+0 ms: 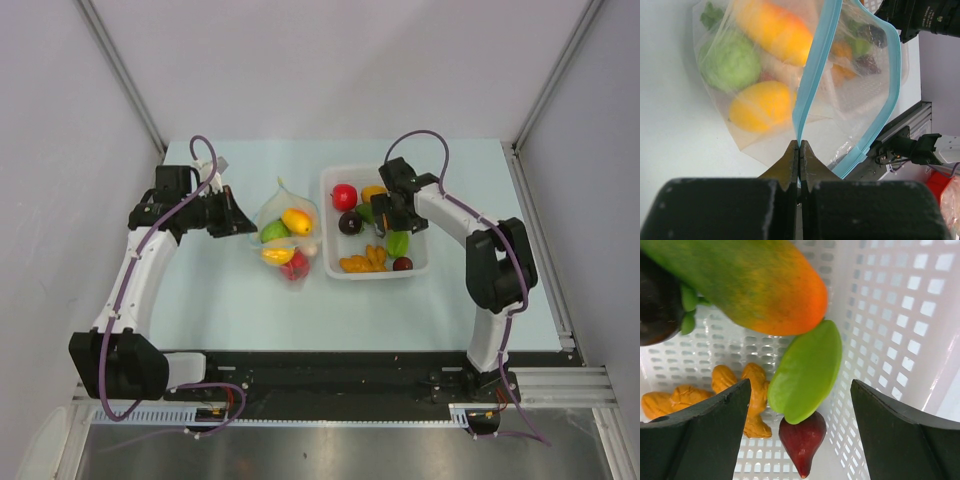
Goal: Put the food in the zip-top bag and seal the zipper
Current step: Pick up the fake fruit from the bin, then place the fake fruit in the zipper food storage bag.
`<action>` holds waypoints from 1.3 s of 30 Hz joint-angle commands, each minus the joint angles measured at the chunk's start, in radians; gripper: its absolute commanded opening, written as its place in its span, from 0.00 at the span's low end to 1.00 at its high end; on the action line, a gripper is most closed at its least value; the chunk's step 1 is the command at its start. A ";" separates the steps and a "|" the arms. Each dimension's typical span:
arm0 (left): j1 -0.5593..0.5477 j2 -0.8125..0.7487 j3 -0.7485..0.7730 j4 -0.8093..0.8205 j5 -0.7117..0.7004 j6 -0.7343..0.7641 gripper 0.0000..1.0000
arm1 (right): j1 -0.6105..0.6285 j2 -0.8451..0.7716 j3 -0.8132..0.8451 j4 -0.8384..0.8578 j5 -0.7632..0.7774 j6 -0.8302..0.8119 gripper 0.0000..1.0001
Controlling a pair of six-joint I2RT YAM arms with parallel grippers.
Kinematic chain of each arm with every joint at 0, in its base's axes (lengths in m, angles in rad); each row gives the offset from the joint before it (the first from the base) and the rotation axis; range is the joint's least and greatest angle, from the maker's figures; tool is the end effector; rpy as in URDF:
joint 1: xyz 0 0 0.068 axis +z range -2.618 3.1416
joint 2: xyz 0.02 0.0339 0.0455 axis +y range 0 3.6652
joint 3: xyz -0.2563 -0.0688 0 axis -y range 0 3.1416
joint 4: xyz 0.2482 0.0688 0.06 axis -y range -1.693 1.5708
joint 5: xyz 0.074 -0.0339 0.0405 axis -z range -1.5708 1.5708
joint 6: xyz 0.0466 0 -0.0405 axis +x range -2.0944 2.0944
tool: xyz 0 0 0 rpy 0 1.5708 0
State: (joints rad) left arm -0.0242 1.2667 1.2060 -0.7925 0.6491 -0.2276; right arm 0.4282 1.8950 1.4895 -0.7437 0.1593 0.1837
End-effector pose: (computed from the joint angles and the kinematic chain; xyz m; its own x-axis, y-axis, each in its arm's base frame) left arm 0.2670 -0.0346 0.3192 -0.8278 -0.1598 -0.5379 0.2360 0.7706 -0.5920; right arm 0.3692 0.1604 0.2042 -0.8802 -0.2035 -0.4288 -0.1934 0.9788 -0.0676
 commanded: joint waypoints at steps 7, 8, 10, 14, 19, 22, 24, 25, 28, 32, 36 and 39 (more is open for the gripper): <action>-0.006 -0.035 -0.002 0.032 0.000 0.008 0.00 | 0.001 0.062 0.005 -0.019 0.011 0.095 0.82; -0.006 -0.033 -0.002 0.030 0.000 0.008 0.00 | 0.000 0.071 0.005 -0.016 0.005 0.100 0.82; -0.006 -0.033 -0.002 0.029 -0.002 0.010 0.00 | 0.001 0.079 0.006 -0.011 -0.006 0.100 0.79; -0.006 -0.035 -0.002 0.019 -0.003 0.014 0.00 | 0.000 0.073 0.014 -0.011 -0.032 0.089 0.68; -0.006 -0.036 0.001 0.018 -0.003 0.013 0.00 | -0.009 0.006 0.031 -0.037 -0.055 0.079 0.53; -0.006 -0.039 0.001 0.016 -0.003 0.014 0.00 | -0.012 -0.054 0.052 -0.062 -0.075 0.065 0.47; -0.006 -0.044 0.004 0.015 0.000 0.016 0.00 | -0.012 -0.092 0.069 -0.068 -0.102 0.048 0.45; -0.006 -0.044 0.004 0.013 -0.002 0.019 0.00 | -0.012 -0.138 0.077 -0.060 -0.116 0.040 0.44; -0.006 -0.044 0.003 0.006 0.001 0.024 0.00 | -0.009 -0.215 0.091 0.024 -0.207 0.005 0.43; -0.006 -0.046 -0.002 0.007 0.006 0.022 0.00 | 0.044 -0.312 0.149 0.179 -0.364 -0.035 0.43; -0.006 -0.046 0.007 0.009 0.007 0.024 0.00 | 0.157 -0.298 0.290 0.312 -0.400 -0.070 0.44; -0.008 -0.044 0.020 0.001 0.009 0.025 0.00 | 0.268 -0.257 0.342 0.389 -0.389 -0.127 0.45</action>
State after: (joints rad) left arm -0.0242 1.2522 1.2060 -0.7952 0.6460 -0.2264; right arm 0.5690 1.6138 1.7538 -0.5163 -0.1730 0.1364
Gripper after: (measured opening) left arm 0.006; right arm 0.597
